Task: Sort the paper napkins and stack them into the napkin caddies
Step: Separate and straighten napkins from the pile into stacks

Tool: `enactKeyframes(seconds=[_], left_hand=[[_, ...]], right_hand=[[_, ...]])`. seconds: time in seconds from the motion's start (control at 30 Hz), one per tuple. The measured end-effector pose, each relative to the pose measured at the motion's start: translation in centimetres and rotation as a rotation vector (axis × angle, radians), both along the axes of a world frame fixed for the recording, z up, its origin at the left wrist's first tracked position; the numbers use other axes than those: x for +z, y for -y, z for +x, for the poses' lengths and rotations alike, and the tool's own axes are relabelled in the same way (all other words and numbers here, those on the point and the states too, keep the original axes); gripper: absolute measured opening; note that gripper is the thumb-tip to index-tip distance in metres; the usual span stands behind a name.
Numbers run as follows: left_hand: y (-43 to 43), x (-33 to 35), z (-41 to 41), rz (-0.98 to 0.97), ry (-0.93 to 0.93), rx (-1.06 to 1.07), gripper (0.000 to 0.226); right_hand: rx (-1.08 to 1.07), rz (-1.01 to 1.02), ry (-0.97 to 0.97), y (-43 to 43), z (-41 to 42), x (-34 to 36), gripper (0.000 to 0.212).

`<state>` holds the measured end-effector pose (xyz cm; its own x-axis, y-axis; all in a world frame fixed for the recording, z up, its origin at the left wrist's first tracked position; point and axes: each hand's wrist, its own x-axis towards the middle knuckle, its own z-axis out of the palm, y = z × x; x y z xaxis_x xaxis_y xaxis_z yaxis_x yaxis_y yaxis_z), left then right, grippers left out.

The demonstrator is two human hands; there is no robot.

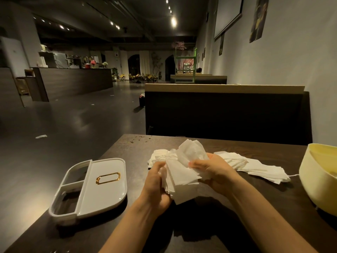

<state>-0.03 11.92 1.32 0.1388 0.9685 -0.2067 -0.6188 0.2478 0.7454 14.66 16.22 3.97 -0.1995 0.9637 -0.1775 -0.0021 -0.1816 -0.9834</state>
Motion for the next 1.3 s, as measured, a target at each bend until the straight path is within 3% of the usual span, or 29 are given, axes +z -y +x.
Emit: enactKeyframes(seconds=[0.07, 0.17, 0.33, 0.53, 0.7, 0.9, 1.1, 1.23, 1.3], left_hand=[[0.0, 0.2, 0.0, -0.019, 0.038, -0.013, 0.041], [0.2, 0.1, 0.2, -0.057, -0.098, 0.006, 0.024], [0.3, -0.4, 0.0, -0.040, -0.137, -0.002, 0.023], [0.1, -0.5, 0.0, -0.061, -0.149, 0.072, 0.025], [0.4, -0.2, 0.3, 0.027, -0.192, 0.047, 0.020], [0.3, 0.3, 0.0, 0.084, -0.100, 0.023, 0.047], [0.6, 0.4, 0.5, 0.072, -0.213, 0.045, 0.036], [0.5, 0.0, 0.3, 0.041, -0.169, 0.068, 0.047], [0.6, 0.0, 0.3, 0.051, -0.085, 0.032, 0.044]], right_hand=[[-0.032, 0.015, 0.020, 0.1, -0.2, -0.1, 0.030], [-0.052, 0.017, -0.005, 0.3, -0.5, 0.0, 0.019], [-0.133, 0.002, -0.155, 0.6, 0.3, 1.5, 0.012], [-0.045, 0.058, -0.329, 1.5, 2.3, 4.6, 0.015], [0.023, 0.013, -0.160, 1.7, 0.4, 2.7, 0.017], [0.130, 0.128, 0.216, 0.7, -0.5, 0.4, 0.015], [0.190, 0.267, 0.348, 0.8, -0.3, 0.0, 0.017], [0.063, 0.435, 0.601, 0.7, -0.6, -0.2, 0.045], [0.128, 0.307, 0.522, 1.0, -0.6, -0.2, 0.051]])
